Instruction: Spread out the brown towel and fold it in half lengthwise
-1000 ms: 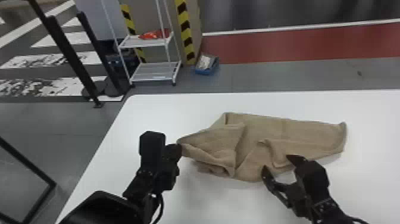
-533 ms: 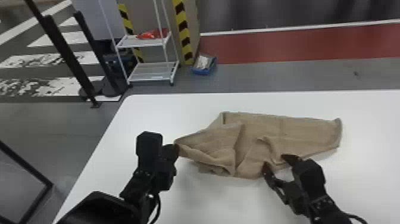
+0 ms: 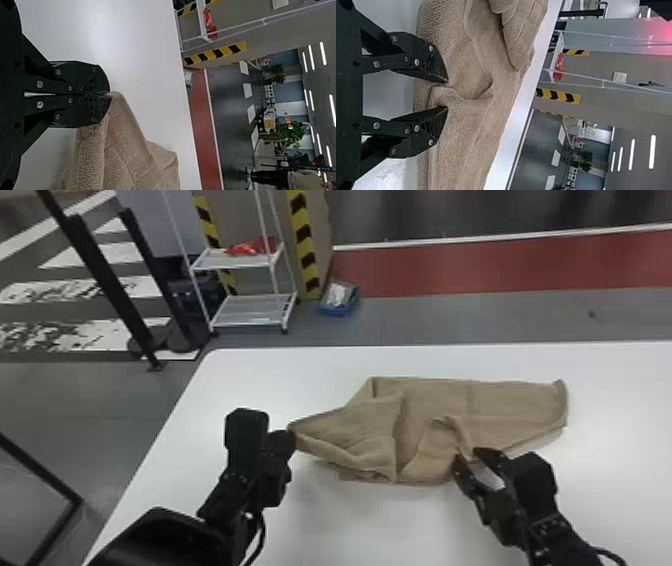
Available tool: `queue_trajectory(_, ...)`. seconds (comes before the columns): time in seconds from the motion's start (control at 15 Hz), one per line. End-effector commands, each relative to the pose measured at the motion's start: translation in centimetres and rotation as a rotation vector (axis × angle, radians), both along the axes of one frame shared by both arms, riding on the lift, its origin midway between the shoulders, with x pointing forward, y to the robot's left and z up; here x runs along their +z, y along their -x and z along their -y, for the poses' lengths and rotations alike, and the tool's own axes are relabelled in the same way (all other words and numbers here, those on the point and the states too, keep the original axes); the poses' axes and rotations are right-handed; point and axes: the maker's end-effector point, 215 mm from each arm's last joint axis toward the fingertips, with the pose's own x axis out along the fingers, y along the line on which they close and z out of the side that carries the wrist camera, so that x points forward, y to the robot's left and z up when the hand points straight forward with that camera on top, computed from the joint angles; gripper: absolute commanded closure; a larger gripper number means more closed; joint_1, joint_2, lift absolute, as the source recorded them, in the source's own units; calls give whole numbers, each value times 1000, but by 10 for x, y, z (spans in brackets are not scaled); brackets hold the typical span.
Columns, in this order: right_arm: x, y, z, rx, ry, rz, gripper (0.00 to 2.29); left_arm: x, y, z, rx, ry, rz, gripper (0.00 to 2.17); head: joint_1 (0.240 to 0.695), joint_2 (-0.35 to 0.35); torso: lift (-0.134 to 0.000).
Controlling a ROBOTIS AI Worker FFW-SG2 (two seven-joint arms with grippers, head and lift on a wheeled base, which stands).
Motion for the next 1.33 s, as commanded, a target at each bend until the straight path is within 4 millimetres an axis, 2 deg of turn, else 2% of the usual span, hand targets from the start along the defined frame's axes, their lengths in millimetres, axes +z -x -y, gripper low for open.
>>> queue_trajectory(0.0, 1, -4, 14, -32, -17, -3, 772, 2, -2, -1, 2, -2, 5, 1241, 695, 189, -125)
queue_trajectory(0.27, 18, -11, 38, -84, -70, 17, 772, 3, -2, -9, 18, -5, 2, 1241, 695, 168, -125)
queue_trajectory(0.33, 17, -11, 49, -104, -81, 5, 772, 2, -1, -11, 23, -8, -3, 1244, 695, 161, -125)
queue_trajectory(0.4, 16, -12, 59, -119, -85, -5, 977, 2, 1, -14, 28, -10, -7, 1244, 695, 157, -125)
queue_trajectory(0.6, 29, -13, 68, -130, -96, 13, 1028, 5, 4, -13, 27, -9, -4, 1244, 695, 136, -125)
queue_trajectory(0.67, 35, -12, 70, -134, -101, 23, 1028, 6, 5, -13, 25, -8, -2, 1244, 695, 132, -125)
queue_trajectory(0.8, 56, -15, 92, -164, -128, 51, 1028, 11, 8, -16, 30, -7, 7, 1244, 695, 123, -125)
queue_trajectory(0.87, 69, -16, 110, -185, -140, 68, 1028, 16, 12, -23, 43, -7, 13, 1241, 695, 117, -125)
queue_trajectory(0.93, 88, -15, 133, -208, -152, 95, 1028, 23, 15, -28, 52, -9, 24, 1244, 695, 111, -125)
queue_trajectory(1.0, 108, -13, 166, -239, -167, 123, 1028, 33, 19, -31, 57, -9, 40, 1244, 695, 101, -125)
queue_trajectory(1.07, 121, -11, 185, -254, -190, 129, 1028, 43, 23, -36, 63, -11, 57, 1244, 695, 75, -125)
queue_trajectory(1.13, 141, -7, 210, -275, -201, 155, 1028, 56, 25, -33, 58, -8, 79, 1244, 695, 59, -125)
queue_trajectory(1.27, 163, 6, 242, -288, -223, 173, 1028, 77, 31, -26, 44, -3, 112, 1244, 695, 19, -125)
